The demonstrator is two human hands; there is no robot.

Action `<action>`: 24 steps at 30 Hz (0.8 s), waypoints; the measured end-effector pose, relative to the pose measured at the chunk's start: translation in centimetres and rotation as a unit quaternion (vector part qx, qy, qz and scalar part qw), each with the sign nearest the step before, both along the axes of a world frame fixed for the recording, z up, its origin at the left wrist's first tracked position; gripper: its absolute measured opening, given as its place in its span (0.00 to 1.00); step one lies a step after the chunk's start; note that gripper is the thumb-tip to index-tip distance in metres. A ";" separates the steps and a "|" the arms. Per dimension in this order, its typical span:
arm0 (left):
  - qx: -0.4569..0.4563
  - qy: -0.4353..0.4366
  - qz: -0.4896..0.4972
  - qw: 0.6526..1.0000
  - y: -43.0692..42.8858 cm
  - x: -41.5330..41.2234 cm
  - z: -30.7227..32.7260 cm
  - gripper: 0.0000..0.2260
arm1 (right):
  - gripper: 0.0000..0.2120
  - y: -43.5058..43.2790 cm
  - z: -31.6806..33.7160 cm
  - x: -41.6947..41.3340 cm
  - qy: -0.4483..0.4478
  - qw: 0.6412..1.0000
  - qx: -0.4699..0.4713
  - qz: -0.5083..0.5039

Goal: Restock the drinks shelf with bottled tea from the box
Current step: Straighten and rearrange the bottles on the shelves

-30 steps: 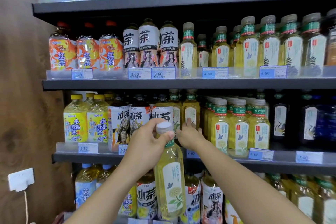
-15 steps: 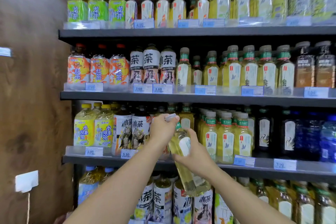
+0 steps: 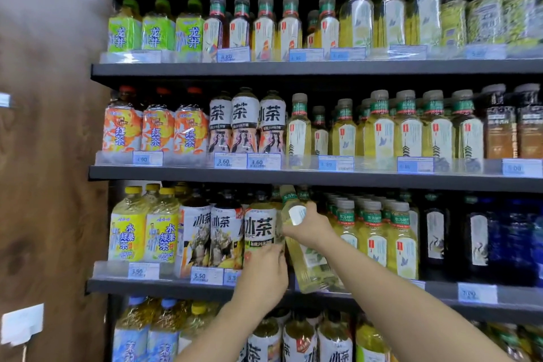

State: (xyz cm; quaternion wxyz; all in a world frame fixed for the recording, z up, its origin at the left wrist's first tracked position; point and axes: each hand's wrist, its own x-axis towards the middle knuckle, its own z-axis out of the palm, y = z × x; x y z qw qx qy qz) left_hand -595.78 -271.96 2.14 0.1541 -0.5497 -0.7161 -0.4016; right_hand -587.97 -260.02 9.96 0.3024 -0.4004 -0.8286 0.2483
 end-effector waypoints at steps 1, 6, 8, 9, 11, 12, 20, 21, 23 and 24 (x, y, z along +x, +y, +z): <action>-0.010 0.009 -0.011 1.000 0.4 -0.3 -0.8 0.14 | 0.50 0.4 -0.1 -0.4 0.008 1.000 -0.001 -0.009; -0.130 0.130 0.022 0.983 1.9 -1.4 -4.9 0.22 | 0.49 2.1 -0.6 -1.9 -0.001 1.000 0.009 -0.025; -0.171 0.154 0.052 0.972 2.1 -1.7 -5.7 0.25 | 0.48 2.5 -0.7 -2.5 -0.001 0.999 0.017 -0.039; -0.176 0.164 0.061 0.969 2.2 -1.7 -6.0 0.26 | 0.47 2.7 -0.6 -2.8 0.000 0.999 0.021 -0.046; -0.168 0.171 0.067 0.968 2.2 -1.8 -5.8 0.26 | 0.45 2.8 -0.5 -3.2 -0.003 0.998 0.028 -0.056; -0.159 0.177 0.070 0.969 2.3 -1.9 -5.6 0.25 | 0.43 2.9 -0.4 -3.5 -0.006 0.998 0.030 -0.060; -0.115 0.194 0.082 0.971 2.8 -1.8 -6.5 0.20 | 0.43 3.2 0.4 -3.4 -0.013 0.997 0.021 -0.067; -0.110 0.195 0.084 0.971 2.8 -1.7 -6.5 0.20 | 0.42 3.4 0.4 -3.2 -0.016 0.997 0.024 -0.074; -0.106 0.193 0.081 0.972 2.8 -1.7 -6.7 0.19 | 0.38 3.7 0.4 -3.0 -0.025 0.995 0.039 -0.092; -0.105 0.192 0.079 0.973 2.8 -1.7 -6.8 0.19 | 0.37 3.8 0.2 -3.0 -0.029 0.994 0.047 -0.099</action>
